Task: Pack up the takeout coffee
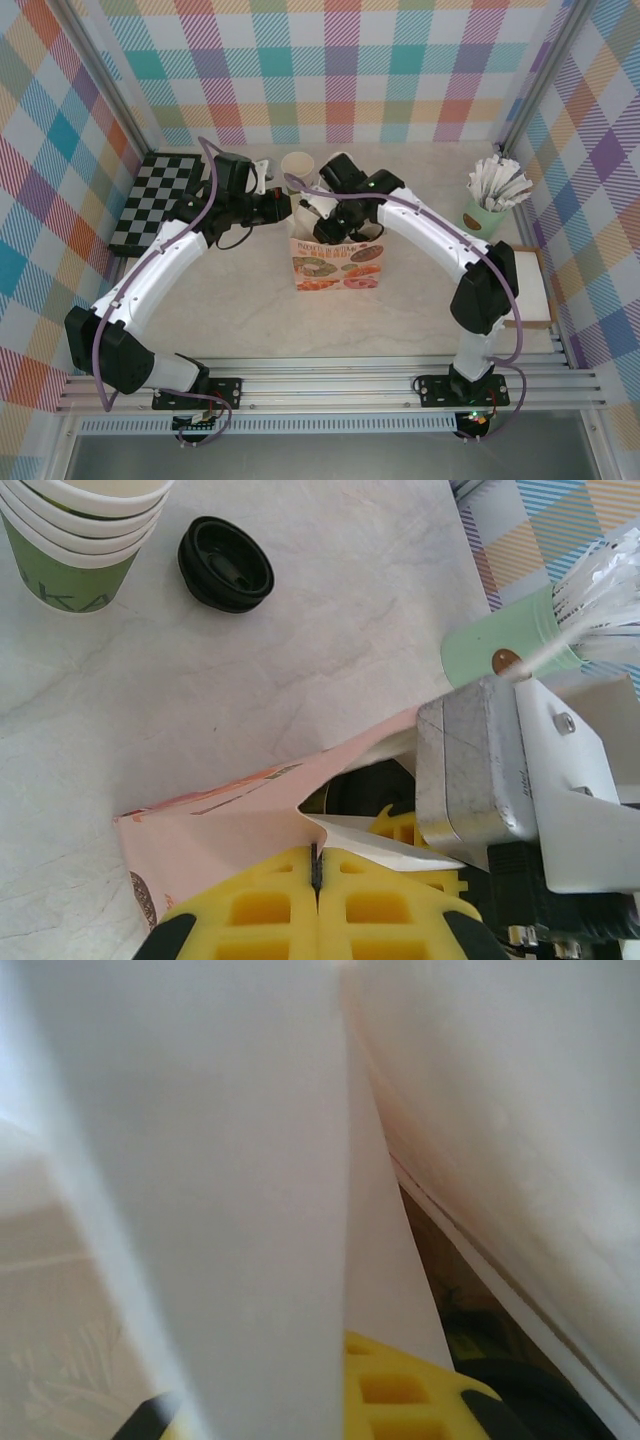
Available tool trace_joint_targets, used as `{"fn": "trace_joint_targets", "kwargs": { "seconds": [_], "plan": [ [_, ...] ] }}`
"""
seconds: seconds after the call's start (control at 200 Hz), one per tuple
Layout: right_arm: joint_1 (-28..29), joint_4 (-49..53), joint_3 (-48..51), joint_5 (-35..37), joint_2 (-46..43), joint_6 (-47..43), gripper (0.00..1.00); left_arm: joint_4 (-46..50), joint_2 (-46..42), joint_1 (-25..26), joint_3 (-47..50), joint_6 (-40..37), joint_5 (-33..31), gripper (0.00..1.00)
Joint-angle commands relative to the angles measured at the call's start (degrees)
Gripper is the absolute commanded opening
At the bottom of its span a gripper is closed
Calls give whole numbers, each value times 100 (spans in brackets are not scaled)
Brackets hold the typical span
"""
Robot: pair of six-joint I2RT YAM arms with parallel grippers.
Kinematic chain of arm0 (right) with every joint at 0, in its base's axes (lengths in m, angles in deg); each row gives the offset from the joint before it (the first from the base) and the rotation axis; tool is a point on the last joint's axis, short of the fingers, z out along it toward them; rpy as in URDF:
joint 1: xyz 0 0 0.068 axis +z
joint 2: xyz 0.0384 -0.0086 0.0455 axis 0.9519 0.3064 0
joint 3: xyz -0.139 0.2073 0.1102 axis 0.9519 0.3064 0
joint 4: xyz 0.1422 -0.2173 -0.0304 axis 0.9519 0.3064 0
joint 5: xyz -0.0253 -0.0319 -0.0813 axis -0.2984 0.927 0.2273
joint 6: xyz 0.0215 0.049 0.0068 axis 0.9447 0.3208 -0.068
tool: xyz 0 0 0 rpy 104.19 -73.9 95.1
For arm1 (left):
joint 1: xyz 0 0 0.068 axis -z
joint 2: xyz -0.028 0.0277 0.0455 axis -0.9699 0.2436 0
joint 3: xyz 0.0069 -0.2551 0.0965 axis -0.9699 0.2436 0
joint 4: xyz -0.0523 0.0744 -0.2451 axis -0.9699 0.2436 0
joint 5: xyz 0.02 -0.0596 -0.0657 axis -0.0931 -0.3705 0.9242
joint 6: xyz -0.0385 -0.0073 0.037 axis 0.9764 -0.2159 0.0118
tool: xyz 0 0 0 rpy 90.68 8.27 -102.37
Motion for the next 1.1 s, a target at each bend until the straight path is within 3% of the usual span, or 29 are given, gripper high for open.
{"fn": "trace_joint_targets", "kwargs": {
  "seconds": [0.0,0.105,0.23,0.435,0.6,0.76,0.865,1.035,1.095],
  "plan": [
    [97,418,-488,-326,194,225,17,-191,-99,43,19,18,26,0],
    [107,677,-840,-439,109,604,16,-199,-121,38,-6,83,-144,0],
    [116,1151,-1098,-332,-27,987,0,-343,-197,48,58,189,-285,0],
    [116,1547,-1339,-808,-67,2014,0,-467,-277,69,168,242,-489,0],
    [120,1174,-984,-1212,146,2652,0,-550,-323,87,262,351,-564,0],
    [125,1217,-795,-411,422,3001,0,-626,-387,93,354,443,-552,0],
    [123,1194,-869,-247,552,3018,0,-576,-353,95,317,423,-472,0],
    [123,1272,-1165,-122,584,3022,13,-520,-351,95,285,317,-441,0],
    [118,1209,-1265,-221,471,2885,21,-493,-339,91,251,237,-383,0]
  ]
}}
